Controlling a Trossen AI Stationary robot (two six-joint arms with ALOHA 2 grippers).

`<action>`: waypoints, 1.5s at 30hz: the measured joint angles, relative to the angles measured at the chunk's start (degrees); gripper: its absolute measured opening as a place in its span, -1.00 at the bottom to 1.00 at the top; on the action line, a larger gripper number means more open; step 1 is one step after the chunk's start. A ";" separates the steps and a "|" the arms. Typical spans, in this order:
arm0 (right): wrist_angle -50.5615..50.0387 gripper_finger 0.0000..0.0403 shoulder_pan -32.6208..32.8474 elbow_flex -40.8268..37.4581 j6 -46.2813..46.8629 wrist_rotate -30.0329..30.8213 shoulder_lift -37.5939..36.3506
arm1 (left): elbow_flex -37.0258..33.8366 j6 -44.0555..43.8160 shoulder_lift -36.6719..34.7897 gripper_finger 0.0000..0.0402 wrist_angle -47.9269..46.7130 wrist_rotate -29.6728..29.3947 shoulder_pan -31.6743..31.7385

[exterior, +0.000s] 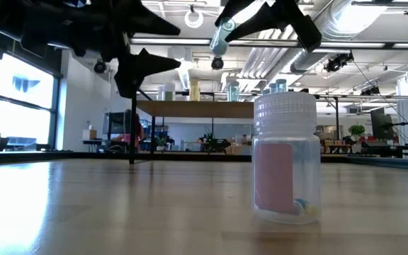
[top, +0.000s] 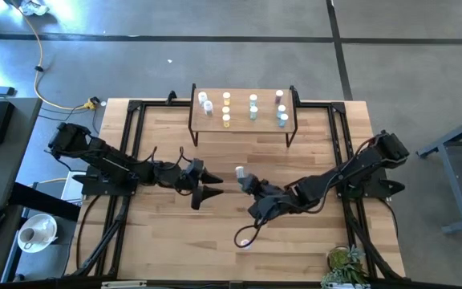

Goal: Pick and place medicine bottles onto shelf by color
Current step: Put the green pill bottle on the shelf aligned with the other green pill bottles

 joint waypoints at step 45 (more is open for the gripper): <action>6.93 -0.54 0.36 0.00 -29.11 11.99 0.00 | 7.66 -15.50 7.87 0.14 17.32 16.45 14.38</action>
